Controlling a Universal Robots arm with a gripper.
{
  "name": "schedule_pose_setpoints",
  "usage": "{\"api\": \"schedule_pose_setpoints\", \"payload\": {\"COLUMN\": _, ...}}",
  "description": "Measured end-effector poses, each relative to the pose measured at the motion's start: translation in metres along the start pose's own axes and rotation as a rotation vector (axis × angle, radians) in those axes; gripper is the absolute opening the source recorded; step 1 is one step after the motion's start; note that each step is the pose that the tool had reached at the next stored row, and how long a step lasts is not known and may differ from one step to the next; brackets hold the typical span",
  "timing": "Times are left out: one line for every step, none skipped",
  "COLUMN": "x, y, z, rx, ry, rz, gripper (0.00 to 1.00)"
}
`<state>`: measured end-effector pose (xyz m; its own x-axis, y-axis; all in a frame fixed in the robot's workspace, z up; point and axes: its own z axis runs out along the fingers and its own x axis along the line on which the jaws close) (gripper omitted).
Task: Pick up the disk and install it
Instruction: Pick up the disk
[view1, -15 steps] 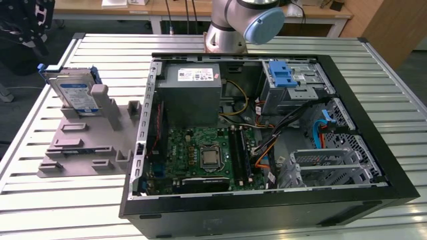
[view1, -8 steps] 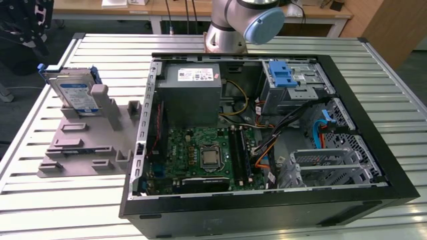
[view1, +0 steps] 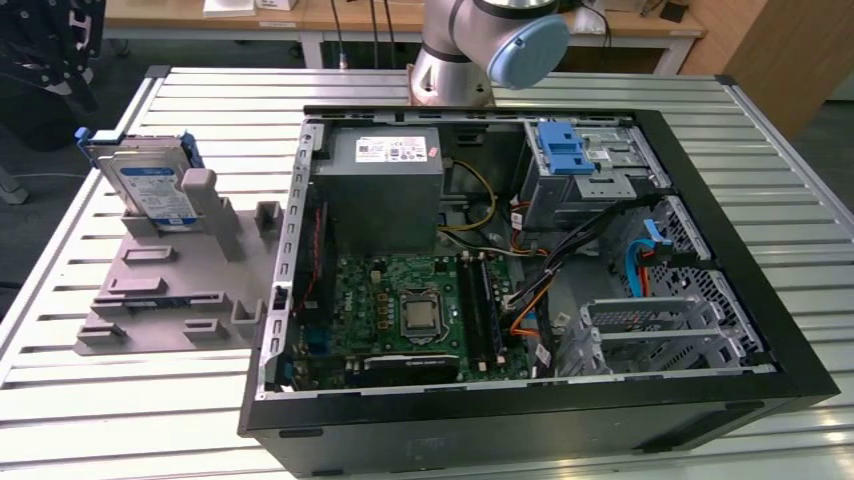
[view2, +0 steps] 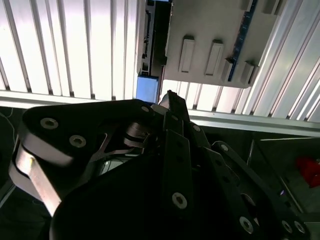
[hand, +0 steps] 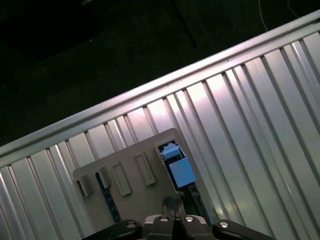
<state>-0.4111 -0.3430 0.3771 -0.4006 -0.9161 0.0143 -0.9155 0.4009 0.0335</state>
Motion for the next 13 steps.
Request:
{"api": "schedule_pose_setpoints", "payload": {"x": 0.0, "y": 0.0, "z": 0.0, "rx": 0.0002, "ry": 0.0001, "rz": -0.007, "gripper": 0.11}}
{"api": "schedule_pose_setpoints", "payload": {"x": 0.0, "y": 0.0, "z": 0.0, "rx": 0.0003, "ry": 0.0004, "rz": -0.015, "gripper": 0.11}}
{"api": "schedule_pose_setpoints", "payload": {"x": 0.0, "y": 0.0, "z": 0.0, "rx": 0.0005, "ry": 0.0006, "rz": -0.022, "gripper": 0.11}}
{"api": "schedule_pose_setpoints", "payload": {"x": 0.0, "y": 0.0, "z": 0.0, "rx": 0.0006, "ry": 0.0009, "rz": -0.03, "gripper": 0.11}}
{"api": "schedule_pose_setpoints", "payload": {"x": 0.0, "y": 0.0, "z": 0.0, "rx": 0.0007, "ry": 0.0011, "rz": -0.038, "gripper": 0.11}}
{"api": "schedule_pose_setpoints", "payload": {"x": 0.0, "y": 0.0, "z": 0.0, "rx": 0.0008, "ry": 0.0014, "rz": -0.045, "gripper": 0.11}}
{"api": "schedule_pose_setpoints", "payload": {"x": 0.0, "y": 0.0, "z": 0.0, "rx": 0.001, "ry": 0.0016, "rz": -0.052, "gripper": 0.11}}
{"api": "schedule_pose_setpoints", "payload": {"x": 0.0, "y": 0.0, "z": 0.0, "rx": 0.0012, "ry": 0.0018, "rz": -0.059, "gripper": 0.11}}
{"api": "schedule_pose_setpoints", "payload": {"x": 0.0, "y": 0.0, "z": 0.0, "rx": 0.0013, "ry": 0.002, "rz": -0.066, "gripper": 0.11}}
{"api": "schedule_pose_setpoints", "payload": {"x": 0.0, "y": 0.0, "z": 0.0, "rx": 0.0014, "ry": 0.0022, "rz": -0.072, "gripper": 0.11}}
{"api": "schedule_pose_setpoints", "payload": {"x": 0.0, "y": 0.0, "z": 0.0, "rx": 0.0016, "ry": 0.0024, "rz": -0.079, "gripper": 0.11}}
{"api": "schedule_pose_setpoints", "payload": {"x": 0.0, "y": 0.0, "z": 0.0, "rx": 0.0019, "ry": 0.0026, "rz": -0.086, "gripper": 0.11}}
{"api": "schedule_pose_setpoints", "payload": {"x": 0.0, "y": 0.0, "z": 0.0, "rx": 0.0024, "ry": 0.0028, "rz": -0.095, "gripper": 0.11}}
